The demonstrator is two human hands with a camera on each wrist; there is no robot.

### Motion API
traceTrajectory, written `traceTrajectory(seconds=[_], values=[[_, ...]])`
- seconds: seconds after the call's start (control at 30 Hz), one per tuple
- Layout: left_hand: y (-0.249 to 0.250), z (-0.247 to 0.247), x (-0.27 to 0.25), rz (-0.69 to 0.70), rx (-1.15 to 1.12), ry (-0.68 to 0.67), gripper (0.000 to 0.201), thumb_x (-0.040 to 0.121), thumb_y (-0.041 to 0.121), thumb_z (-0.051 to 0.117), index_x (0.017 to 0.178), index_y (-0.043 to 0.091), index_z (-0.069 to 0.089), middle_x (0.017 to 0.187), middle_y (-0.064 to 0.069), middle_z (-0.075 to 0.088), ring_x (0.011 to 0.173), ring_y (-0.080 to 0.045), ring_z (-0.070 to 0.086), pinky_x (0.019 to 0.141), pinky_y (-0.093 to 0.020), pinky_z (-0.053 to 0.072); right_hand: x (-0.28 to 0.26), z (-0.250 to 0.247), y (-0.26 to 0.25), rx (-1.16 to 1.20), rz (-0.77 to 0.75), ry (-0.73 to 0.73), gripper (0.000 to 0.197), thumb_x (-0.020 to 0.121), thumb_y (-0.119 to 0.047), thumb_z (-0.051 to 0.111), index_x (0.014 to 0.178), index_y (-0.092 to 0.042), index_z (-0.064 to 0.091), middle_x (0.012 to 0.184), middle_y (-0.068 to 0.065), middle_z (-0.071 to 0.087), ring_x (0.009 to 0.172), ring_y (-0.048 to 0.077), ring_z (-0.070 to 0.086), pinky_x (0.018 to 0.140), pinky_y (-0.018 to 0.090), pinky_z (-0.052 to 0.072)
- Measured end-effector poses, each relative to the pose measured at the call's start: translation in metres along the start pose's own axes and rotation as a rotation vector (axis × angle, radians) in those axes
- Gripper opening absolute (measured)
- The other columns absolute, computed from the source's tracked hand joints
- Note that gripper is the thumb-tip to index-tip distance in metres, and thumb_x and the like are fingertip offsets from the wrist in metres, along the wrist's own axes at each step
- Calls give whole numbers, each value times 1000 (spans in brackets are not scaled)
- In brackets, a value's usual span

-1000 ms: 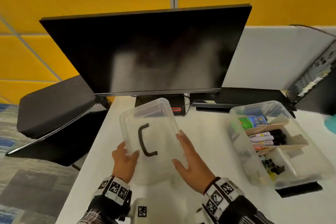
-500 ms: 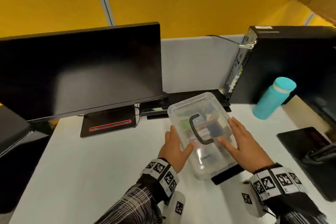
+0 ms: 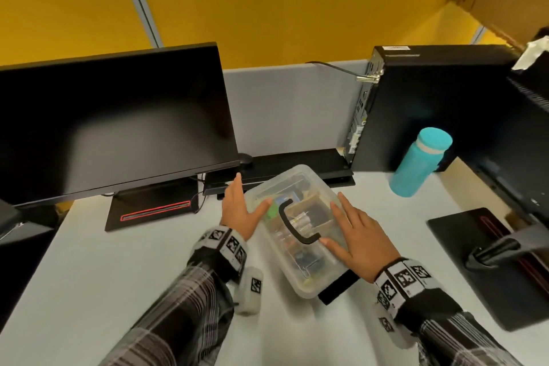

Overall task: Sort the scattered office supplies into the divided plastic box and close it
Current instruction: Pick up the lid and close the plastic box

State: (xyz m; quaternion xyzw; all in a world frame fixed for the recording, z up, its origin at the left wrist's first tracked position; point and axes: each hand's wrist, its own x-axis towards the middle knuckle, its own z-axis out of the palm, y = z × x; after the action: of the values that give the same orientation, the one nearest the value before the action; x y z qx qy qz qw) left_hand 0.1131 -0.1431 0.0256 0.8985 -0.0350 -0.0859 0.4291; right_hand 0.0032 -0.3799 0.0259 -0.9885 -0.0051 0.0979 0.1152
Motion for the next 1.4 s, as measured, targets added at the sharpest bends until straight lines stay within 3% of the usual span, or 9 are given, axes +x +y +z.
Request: traceTrajectory(seconds=[0.17, 0.33, 0.43, 0.53, 0.67, 0.73, 1.0, 1.2, 1.4], values=[[-10, -6, 4, -3, -34, -38, 46, 88, 36, 59, 130, 21, 46, 128, -2, 54, 112, -18, 54, 89, -29, 41, 17, -9, 11, -55, 53, 0, 87, 73, -83, 7, 145, -40, -15, 153, -9, -28, 145, 25, -12, 116, 50, -3], [-20, -3, -34, -95, -188, 71, 38, 81, 36, 69, 105, 16, 48, 99, 1, 59, 92, -18, 61, 69, -23, 46, 25, -7, 4, 278, 478, 152, 99, 74, -79, 37, 146, -34, -14, 156, -2, -22, 143, 40, 4, 113, 59, 13], [-26, -3, -62, -90, 12, 169, 41, 75, 49, 69, 94, 19, 48, 87, 9, 58, 84, -15, 59, 72, -32, 48, 25, -4, 1, 498, 582, 133, 107, 71, -75, 49, 148, -26, -8, 158, 4, -11, 139, 42, 23, 109, 57, 27], [-39, -2, -77, -51, 138, 259, 38, 72, 52, 70, 86, 23, 51, 88, 9, 54, 86, -14, 51, 79, -38, 45, 16, -5, -2, 717, 582, 122, 105, 77, -59, 61, 148, -20, -6, 158, 11, 0, 140, 37, 22, 110, 52, 26], [-44, -4, -73, -227, -180, 63, 66, 78, 35, 72, 130, 17, 36, 127, -6, 42, 118, -28, 48, 99, -41, 44, 7, 5, -13, 776, 543, 153, 95, 81, -53, 60, 148, -18, 2, 149, 17, 25, 130, 37, 38, 104, 49, 35], [-42, -7, -68, -311, -261, -61, 83, 80, 37, 69, 143, 18, 19, 130, -10, 50, 116, -28, 54, 100, -41, 45, 6, 10, -17, 658, 516, 211, 90, 81, -60, 55, 147, -21, 7, 143, 15, 31, 122, 36, 46, 97, 48, 42], [-23, -13, -55, -164, -166, -53, 57, 77, 29, 74, 124, 15, 45, 93, 11, 55, 81, 3, 54, 63, -10, 44, 15, 1, -22, 199, 326, 333, 68, 89, -53, 45, 143, -23, 20, 138, 10, 32, 113, 28, 46, 84, 36, 49], [-14, 4, -56, -161, -210, -38, 82, 60, 36, 85, 121, 25, 30, 101, 13, 50, 91, -7, 54, 75, -19, 47, 13, 10, -35, 152, 377, 219, 99, 77, -78, 34, 148, -24, -9, 157, 11, -6, 126, 34, 39, 92, 39, 48], [-13, 10, -54, -88, -216, -33, 86, 66, 34, 81, 134, 24, 29, 115, 10, 49, 104, -10, 53, 86, -25, 50, 21, 3, -30, 46, 266, 147, 86, 82, -73, 28, 147, -31, -11, 158, 1, -12, 116, 32, 44, 90, 37, 49]])
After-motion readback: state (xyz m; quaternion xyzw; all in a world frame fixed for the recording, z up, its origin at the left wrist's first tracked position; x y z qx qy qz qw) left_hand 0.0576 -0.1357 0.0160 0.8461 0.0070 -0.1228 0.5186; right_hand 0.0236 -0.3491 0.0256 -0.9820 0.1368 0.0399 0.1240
